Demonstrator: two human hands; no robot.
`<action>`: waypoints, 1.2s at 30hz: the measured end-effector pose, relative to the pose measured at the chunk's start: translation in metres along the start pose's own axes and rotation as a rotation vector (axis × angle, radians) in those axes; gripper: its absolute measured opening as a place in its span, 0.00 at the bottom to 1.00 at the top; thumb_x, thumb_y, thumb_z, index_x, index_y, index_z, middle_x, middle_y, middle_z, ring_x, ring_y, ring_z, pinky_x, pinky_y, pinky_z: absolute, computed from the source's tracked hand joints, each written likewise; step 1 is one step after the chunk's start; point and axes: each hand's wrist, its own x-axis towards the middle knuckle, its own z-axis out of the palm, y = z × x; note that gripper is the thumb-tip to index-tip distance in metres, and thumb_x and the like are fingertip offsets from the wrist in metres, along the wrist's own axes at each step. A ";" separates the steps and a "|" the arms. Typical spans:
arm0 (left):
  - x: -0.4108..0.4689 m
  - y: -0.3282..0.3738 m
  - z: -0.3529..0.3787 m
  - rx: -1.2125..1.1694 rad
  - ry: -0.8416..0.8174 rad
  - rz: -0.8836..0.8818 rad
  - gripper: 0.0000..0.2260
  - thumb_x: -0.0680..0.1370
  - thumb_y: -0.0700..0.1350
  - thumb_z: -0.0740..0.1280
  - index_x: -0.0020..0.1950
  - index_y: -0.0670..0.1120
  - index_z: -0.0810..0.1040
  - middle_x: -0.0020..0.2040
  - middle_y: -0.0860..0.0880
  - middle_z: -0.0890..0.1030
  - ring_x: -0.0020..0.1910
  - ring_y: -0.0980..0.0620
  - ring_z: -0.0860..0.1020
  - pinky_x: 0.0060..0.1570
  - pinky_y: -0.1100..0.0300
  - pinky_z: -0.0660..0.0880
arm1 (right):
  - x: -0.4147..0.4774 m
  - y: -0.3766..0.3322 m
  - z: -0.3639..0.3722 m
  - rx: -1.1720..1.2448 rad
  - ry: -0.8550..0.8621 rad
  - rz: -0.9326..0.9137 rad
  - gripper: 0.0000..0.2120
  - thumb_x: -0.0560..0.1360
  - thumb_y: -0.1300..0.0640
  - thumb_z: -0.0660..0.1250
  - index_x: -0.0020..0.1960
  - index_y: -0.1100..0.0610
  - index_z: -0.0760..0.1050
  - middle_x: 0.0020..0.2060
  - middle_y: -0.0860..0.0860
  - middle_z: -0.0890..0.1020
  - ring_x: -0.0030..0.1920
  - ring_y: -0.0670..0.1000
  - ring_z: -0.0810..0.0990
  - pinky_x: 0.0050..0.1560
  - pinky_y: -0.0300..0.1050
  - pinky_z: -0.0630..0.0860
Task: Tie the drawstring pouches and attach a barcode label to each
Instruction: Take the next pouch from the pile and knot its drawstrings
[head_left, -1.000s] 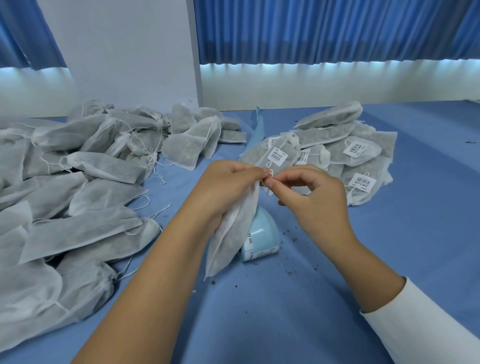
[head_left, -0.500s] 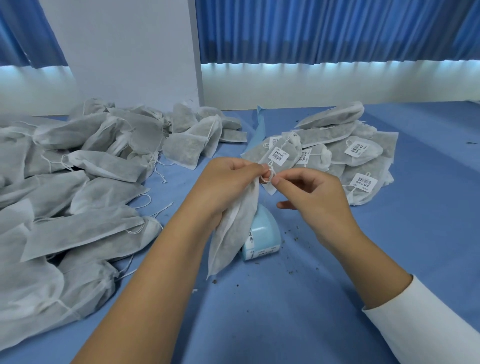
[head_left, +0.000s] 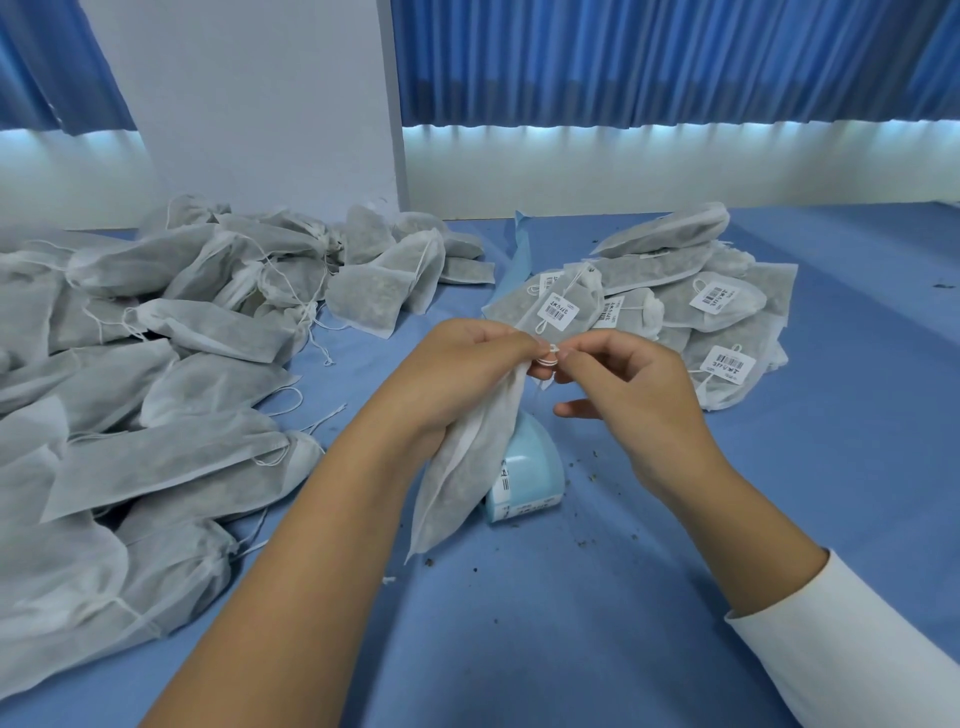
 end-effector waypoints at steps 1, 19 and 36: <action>0.000 0.000 0.000 -0.007 0.000 -0.006 0.08 0.77 0.46 0.69 0.43 0.46 0.86 0.44 0.52 0.87 0.49 0.56 0.83 0.54 0.63 0.75 | 0.000 0.000 0.001 0.006 -0.007 0.007 0.02 0.74 0.61 0.71 0.44 0.57 0.83 0.41 0.56 0.85 0.44 0.49 0.83 0.36 0.40 0.79; 0.001 0.000 0.000 -0.033 0.034 -0.014 0.09 0.79 0.47 0.68 0.46 0.44 0.85 0.45 0.49 0.86 0.44 0.59 0.80 0.47 0.66 0.74 | -0.003 -0.007 0.002 0.075 -0.072 0.044 0.02 0.74 0.59 0.72 0.43 0.56 0.83 0.39 0.52 0.85 0.44 0.48 0.81 0.36 0.40 0.80; 0.004 -0.004 0.001 0.124 0.114 0.065 0.10 0.79 0.48 0.68 0.40 0.49 0.84 0.38 0.60 0.84 0.44 0.65 0.79 0.48 0.67 0.71 | 0.001 -0.008 -0.004 0.156 -0.194 0.199 0.07 0.76 0.57 0.70 0.41 0.54 0.86 0.39 0.50 0.82 0.42 0.44 0.81 0.39 0.40 0.79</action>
